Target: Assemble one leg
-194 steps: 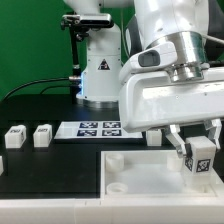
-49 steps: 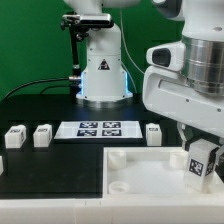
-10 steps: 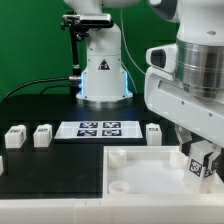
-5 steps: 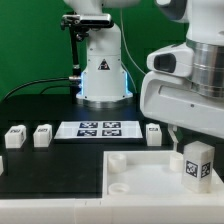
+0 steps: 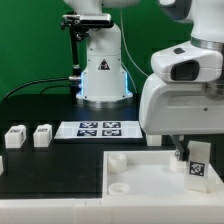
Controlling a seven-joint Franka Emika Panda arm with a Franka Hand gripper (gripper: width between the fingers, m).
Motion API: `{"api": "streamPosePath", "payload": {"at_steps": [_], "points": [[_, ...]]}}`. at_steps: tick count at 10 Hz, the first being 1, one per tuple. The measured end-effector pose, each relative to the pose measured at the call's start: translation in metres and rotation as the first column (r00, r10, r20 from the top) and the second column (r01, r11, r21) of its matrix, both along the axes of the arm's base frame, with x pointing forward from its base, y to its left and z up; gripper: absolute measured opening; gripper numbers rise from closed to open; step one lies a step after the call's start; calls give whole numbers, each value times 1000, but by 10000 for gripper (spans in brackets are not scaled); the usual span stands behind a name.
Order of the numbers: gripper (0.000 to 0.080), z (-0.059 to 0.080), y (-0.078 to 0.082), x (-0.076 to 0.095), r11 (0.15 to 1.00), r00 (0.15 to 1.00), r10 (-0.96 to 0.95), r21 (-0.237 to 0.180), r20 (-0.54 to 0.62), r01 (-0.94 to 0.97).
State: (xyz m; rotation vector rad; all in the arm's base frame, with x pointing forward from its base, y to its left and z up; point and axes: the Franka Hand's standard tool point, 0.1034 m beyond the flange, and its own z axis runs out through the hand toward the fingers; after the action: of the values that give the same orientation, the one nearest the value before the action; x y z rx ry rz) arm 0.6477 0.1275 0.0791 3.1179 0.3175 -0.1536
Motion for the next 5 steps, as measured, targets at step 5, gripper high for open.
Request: {"api": "streamPosePath", "payload": {"at_steps": [5], "points": [[649,-2,-9,0,889,889,457,19,-9,-457]]}}
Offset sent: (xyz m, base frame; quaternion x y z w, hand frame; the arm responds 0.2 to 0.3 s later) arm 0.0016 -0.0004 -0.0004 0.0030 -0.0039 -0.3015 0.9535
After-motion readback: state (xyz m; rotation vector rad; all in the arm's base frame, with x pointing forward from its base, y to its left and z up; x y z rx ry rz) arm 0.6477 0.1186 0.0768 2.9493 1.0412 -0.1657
